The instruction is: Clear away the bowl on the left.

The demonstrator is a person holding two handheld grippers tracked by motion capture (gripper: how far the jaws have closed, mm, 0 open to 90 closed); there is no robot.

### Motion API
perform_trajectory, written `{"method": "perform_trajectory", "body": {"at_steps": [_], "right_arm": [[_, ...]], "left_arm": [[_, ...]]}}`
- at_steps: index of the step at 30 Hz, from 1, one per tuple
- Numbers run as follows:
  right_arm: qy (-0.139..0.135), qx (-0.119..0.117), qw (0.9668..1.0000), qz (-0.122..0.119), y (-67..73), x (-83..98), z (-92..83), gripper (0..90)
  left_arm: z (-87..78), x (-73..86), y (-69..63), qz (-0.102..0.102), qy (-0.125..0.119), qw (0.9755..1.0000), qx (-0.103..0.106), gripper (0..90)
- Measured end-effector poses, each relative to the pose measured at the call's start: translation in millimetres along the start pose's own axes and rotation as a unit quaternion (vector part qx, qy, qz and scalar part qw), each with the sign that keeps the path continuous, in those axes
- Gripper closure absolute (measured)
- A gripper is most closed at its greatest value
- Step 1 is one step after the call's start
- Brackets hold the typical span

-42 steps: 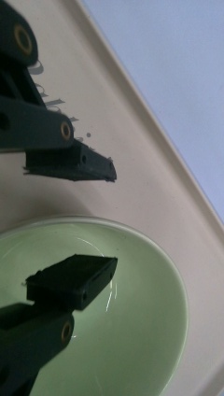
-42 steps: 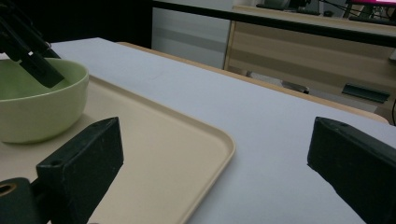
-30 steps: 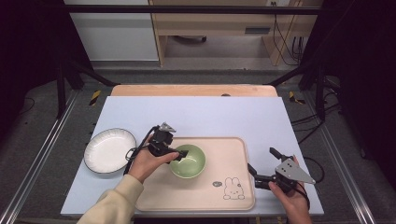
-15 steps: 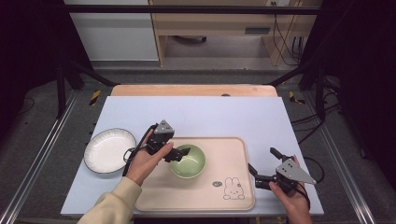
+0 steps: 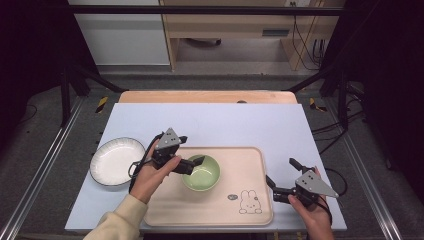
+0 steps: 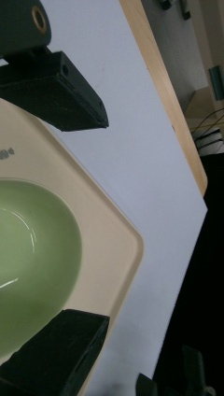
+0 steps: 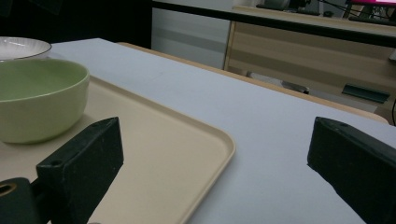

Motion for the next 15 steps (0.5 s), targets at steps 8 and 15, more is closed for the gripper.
{"method": "perform_trajectory", "body": {"at_steps": [8, 15], "right_arm": [[-0.002, 0.0, 1.0, -0.001, 0.5, -0.4, 0.2, 3.4], [-0.005, 0.003, 1.0, 0.002, -0.8, -0.8, -0.4, 3.7]], "left_arm": [[-10.6, -4.5, -5.3, 0.016, -0.015, 0.9997, -0.012, 5.6], [-16.1, -1.7, -7.5, 0.015, -0.036, 0.9991, -0.015, 5.5]]}}
Point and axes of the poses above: each handheld gripper's, and its own axes: z roughly forward along the jaws, x roughly out of its underside, y roughly to its left, the point moved 6 cm from there along z, roughly forward along the jaws, and after that the axes turned 7 degrees about -y, right-handed, at the moved point
